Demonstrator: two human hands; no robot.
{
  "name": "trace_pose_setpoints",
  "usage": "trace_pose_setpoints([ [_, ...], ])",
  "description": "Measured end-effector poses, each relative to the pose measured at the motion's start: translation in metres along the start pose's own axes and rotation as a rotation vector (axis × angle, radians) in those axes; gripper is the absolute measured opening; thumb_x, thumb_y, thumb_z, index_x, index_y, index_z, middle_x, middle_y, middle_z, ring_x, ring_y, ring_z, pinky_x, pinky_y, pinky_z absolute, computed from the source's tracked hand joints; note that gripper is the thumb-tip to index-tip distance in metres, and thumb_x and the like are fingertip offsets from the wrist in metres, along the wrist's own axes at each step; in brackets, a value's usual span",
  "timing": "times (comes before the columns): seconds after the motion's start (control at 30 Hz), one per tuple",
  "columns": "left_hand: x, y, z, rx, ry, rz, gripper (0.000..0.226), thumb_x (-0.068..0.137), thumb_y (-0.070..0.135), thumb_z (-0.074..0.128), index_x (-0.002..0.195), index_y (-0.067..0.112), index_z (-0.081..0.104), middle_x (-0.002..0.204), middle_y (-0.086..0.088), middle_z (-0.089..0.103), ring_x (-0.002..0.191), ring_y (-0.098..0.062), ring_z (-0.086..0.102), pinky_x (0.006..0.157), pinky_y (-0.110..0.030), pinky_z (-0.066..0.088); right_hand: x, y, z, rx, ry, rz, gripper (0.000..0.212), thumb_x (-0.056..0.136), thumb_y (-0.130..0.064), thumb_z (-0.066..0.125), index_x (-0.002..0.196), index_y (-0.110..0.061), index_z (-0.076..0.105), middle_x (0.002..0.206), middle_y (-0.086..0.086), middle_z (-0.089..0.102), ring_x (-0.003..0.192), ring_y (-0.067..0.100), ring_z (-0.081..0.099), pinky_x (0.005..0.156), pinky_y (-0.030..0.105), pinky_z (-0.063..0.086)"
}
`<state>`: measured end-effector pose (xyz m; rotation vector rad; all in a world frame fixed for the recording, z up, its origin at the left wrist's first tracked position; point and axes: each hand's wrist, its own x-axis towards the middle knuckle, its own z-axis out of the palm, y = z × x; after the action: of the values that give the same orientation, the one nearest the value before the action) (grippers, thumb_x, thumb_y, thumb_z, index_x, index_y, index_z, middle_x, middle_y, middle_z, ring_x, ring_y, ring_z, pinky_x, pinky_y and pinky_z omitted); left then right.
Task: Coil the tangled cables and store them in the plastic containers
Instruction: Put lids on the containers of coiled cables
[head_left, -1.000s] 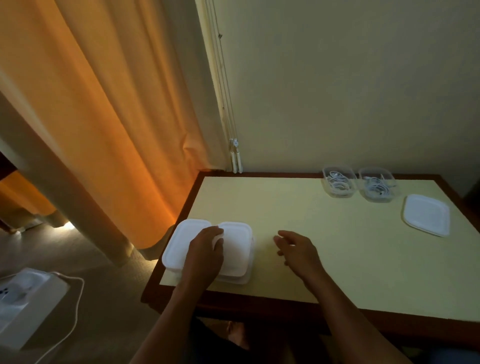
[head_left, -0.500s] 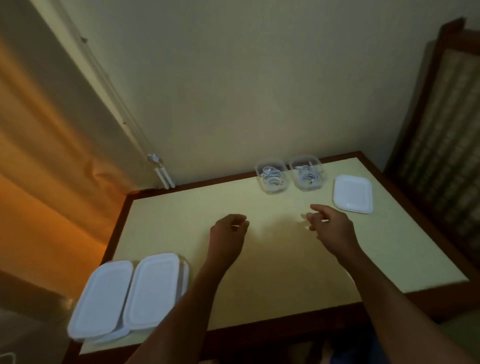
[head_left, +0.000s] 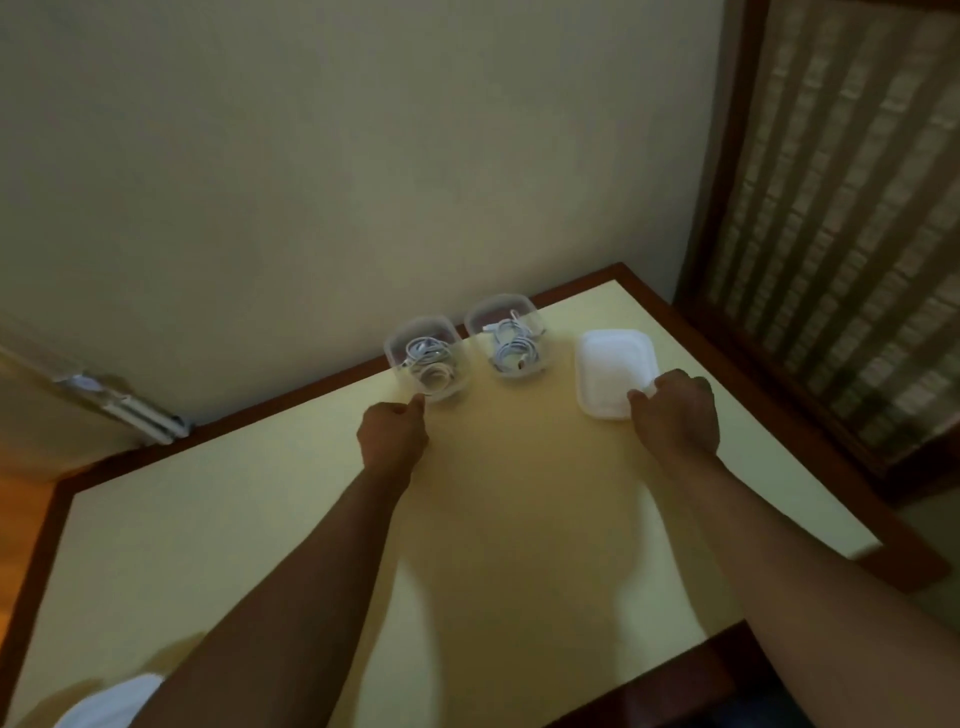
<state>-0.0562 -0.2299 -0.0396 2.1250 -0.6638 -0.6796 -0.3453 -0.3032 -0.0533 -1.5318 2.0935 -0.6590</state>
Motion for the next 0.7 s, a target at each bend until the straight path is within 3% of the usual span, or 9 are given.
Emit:
trace_pose_setpoints([
  [0.1,0.012,0.008,0.009,-0.051,0.032,-0.046,0.039,0.097,0.040,0.066,0.072,0.010,0.068,0.069,-0.010,0.071,0.073,-0.034,0.074,0.080,-0.045,0.062,0.013,0.003,0.008,0.008,0.041,0.035,0.043,0.091,-0.021,0.072,0.124,0.001,0.057,0.123,0.023,0.055,0.107,0.039,0.060,0.083,0.041,0.050],
  [0.2,0.017,0.009,0.015,-0.088,0.055,-0.079,0.034,0.097,0.038,0.066,0.088,0.005,0.070,0.073,-0.010,0.071,0.062,-0.027,0.073,0.070,-0.038,0.062,0.021,0.007,0.013,0.052,0.059,0.054,0.038,0.091,-0.016,0.071,0.121,0.005,0.059,0.121,0.025,0.057,0.104,0.036,0.059,0.079,0.035,0.044],
  [0.3,0.019,0.007,0.019,-0.127,0.058,-0.085,0.032,0.098,0.035,0.065,0.092,0.004,0.068,0.077,-0.013,0.072,0.055,-0.024,0.071,0.064,-0.037,0.062,0.030,0.014,0.018,0.063,0.054,0.038,0.023,0.088,-0.012,0.066,0.106,0.003,0.071,0.104,0.023,0.068,0.091,0.031,0.061,0.072,0.029,0.039],
  [0.4,0.016,0.009,0.019,-0.184,0.028,-0.140,0.023,0.098,0.026,0.064,0.090,0.005,0.065,0.079,-0.013,0.069,0.055,-0.025,0.069,0.065,-0.038,0.059,0.031,0.016,0.014,0.101,0.064,0.051,0.018,0.079,-0.003,0.062,0.087,0.005,0.075,0.082,0.021,0.071,0.078,0.032,0.062,0.064,0.029,0.044],
  [0.5,0.011,0.008,0.015,-0.258,0.009,-0.208,0.016,0.096,0.018,0.059,0.086,0.006,0.061,0.083,-0.016,0.069,0.059,-0.029,0.067,0.064,-0.039,0.055,0.029,0.014,0.006,0.161,0.065,0.057,0.016,0.080,0.000,0.063,0.085,0.011,0.074,0.082,0.023,0.072,0.072,0.032,0.064,0.068,0.037,0.053],
  [0.63,-0.011,-0.006,0.005,-0.261,-0.006,-0.229,0.019,0.098,0.018,0.057,0.086,0.005,0.062,0.083,-0.018,0.071,0.063,-0.030,0.068,0.060,-0.035,0.054,0.034,0.021,0.006,0.191,0.051,0.064,0.013,0.079,-0.004,0.066,0.078,0.005,0.074,0.071,0.018,0.070,0.066,0.028,0.062,0.052,0.021,0.037],
  [0.7,-0.027,-0.016,-0.002,-0.249,-0.017,-0.221,0.020,0.100,0.019,0.057,0.086,0.005,0.062,0.083,-0.019,0.071,0.065,-0.031,0.069,0.060,-0.035,0.053,0.035,0.023,0.006,0.195,0.032,0.059,0.014,0.078,-0.006,0.066,0.070,0.004,0.072,0.064,0.016,0.067,0.067,0.031,0.066,0.050,0.022,0.036],
])
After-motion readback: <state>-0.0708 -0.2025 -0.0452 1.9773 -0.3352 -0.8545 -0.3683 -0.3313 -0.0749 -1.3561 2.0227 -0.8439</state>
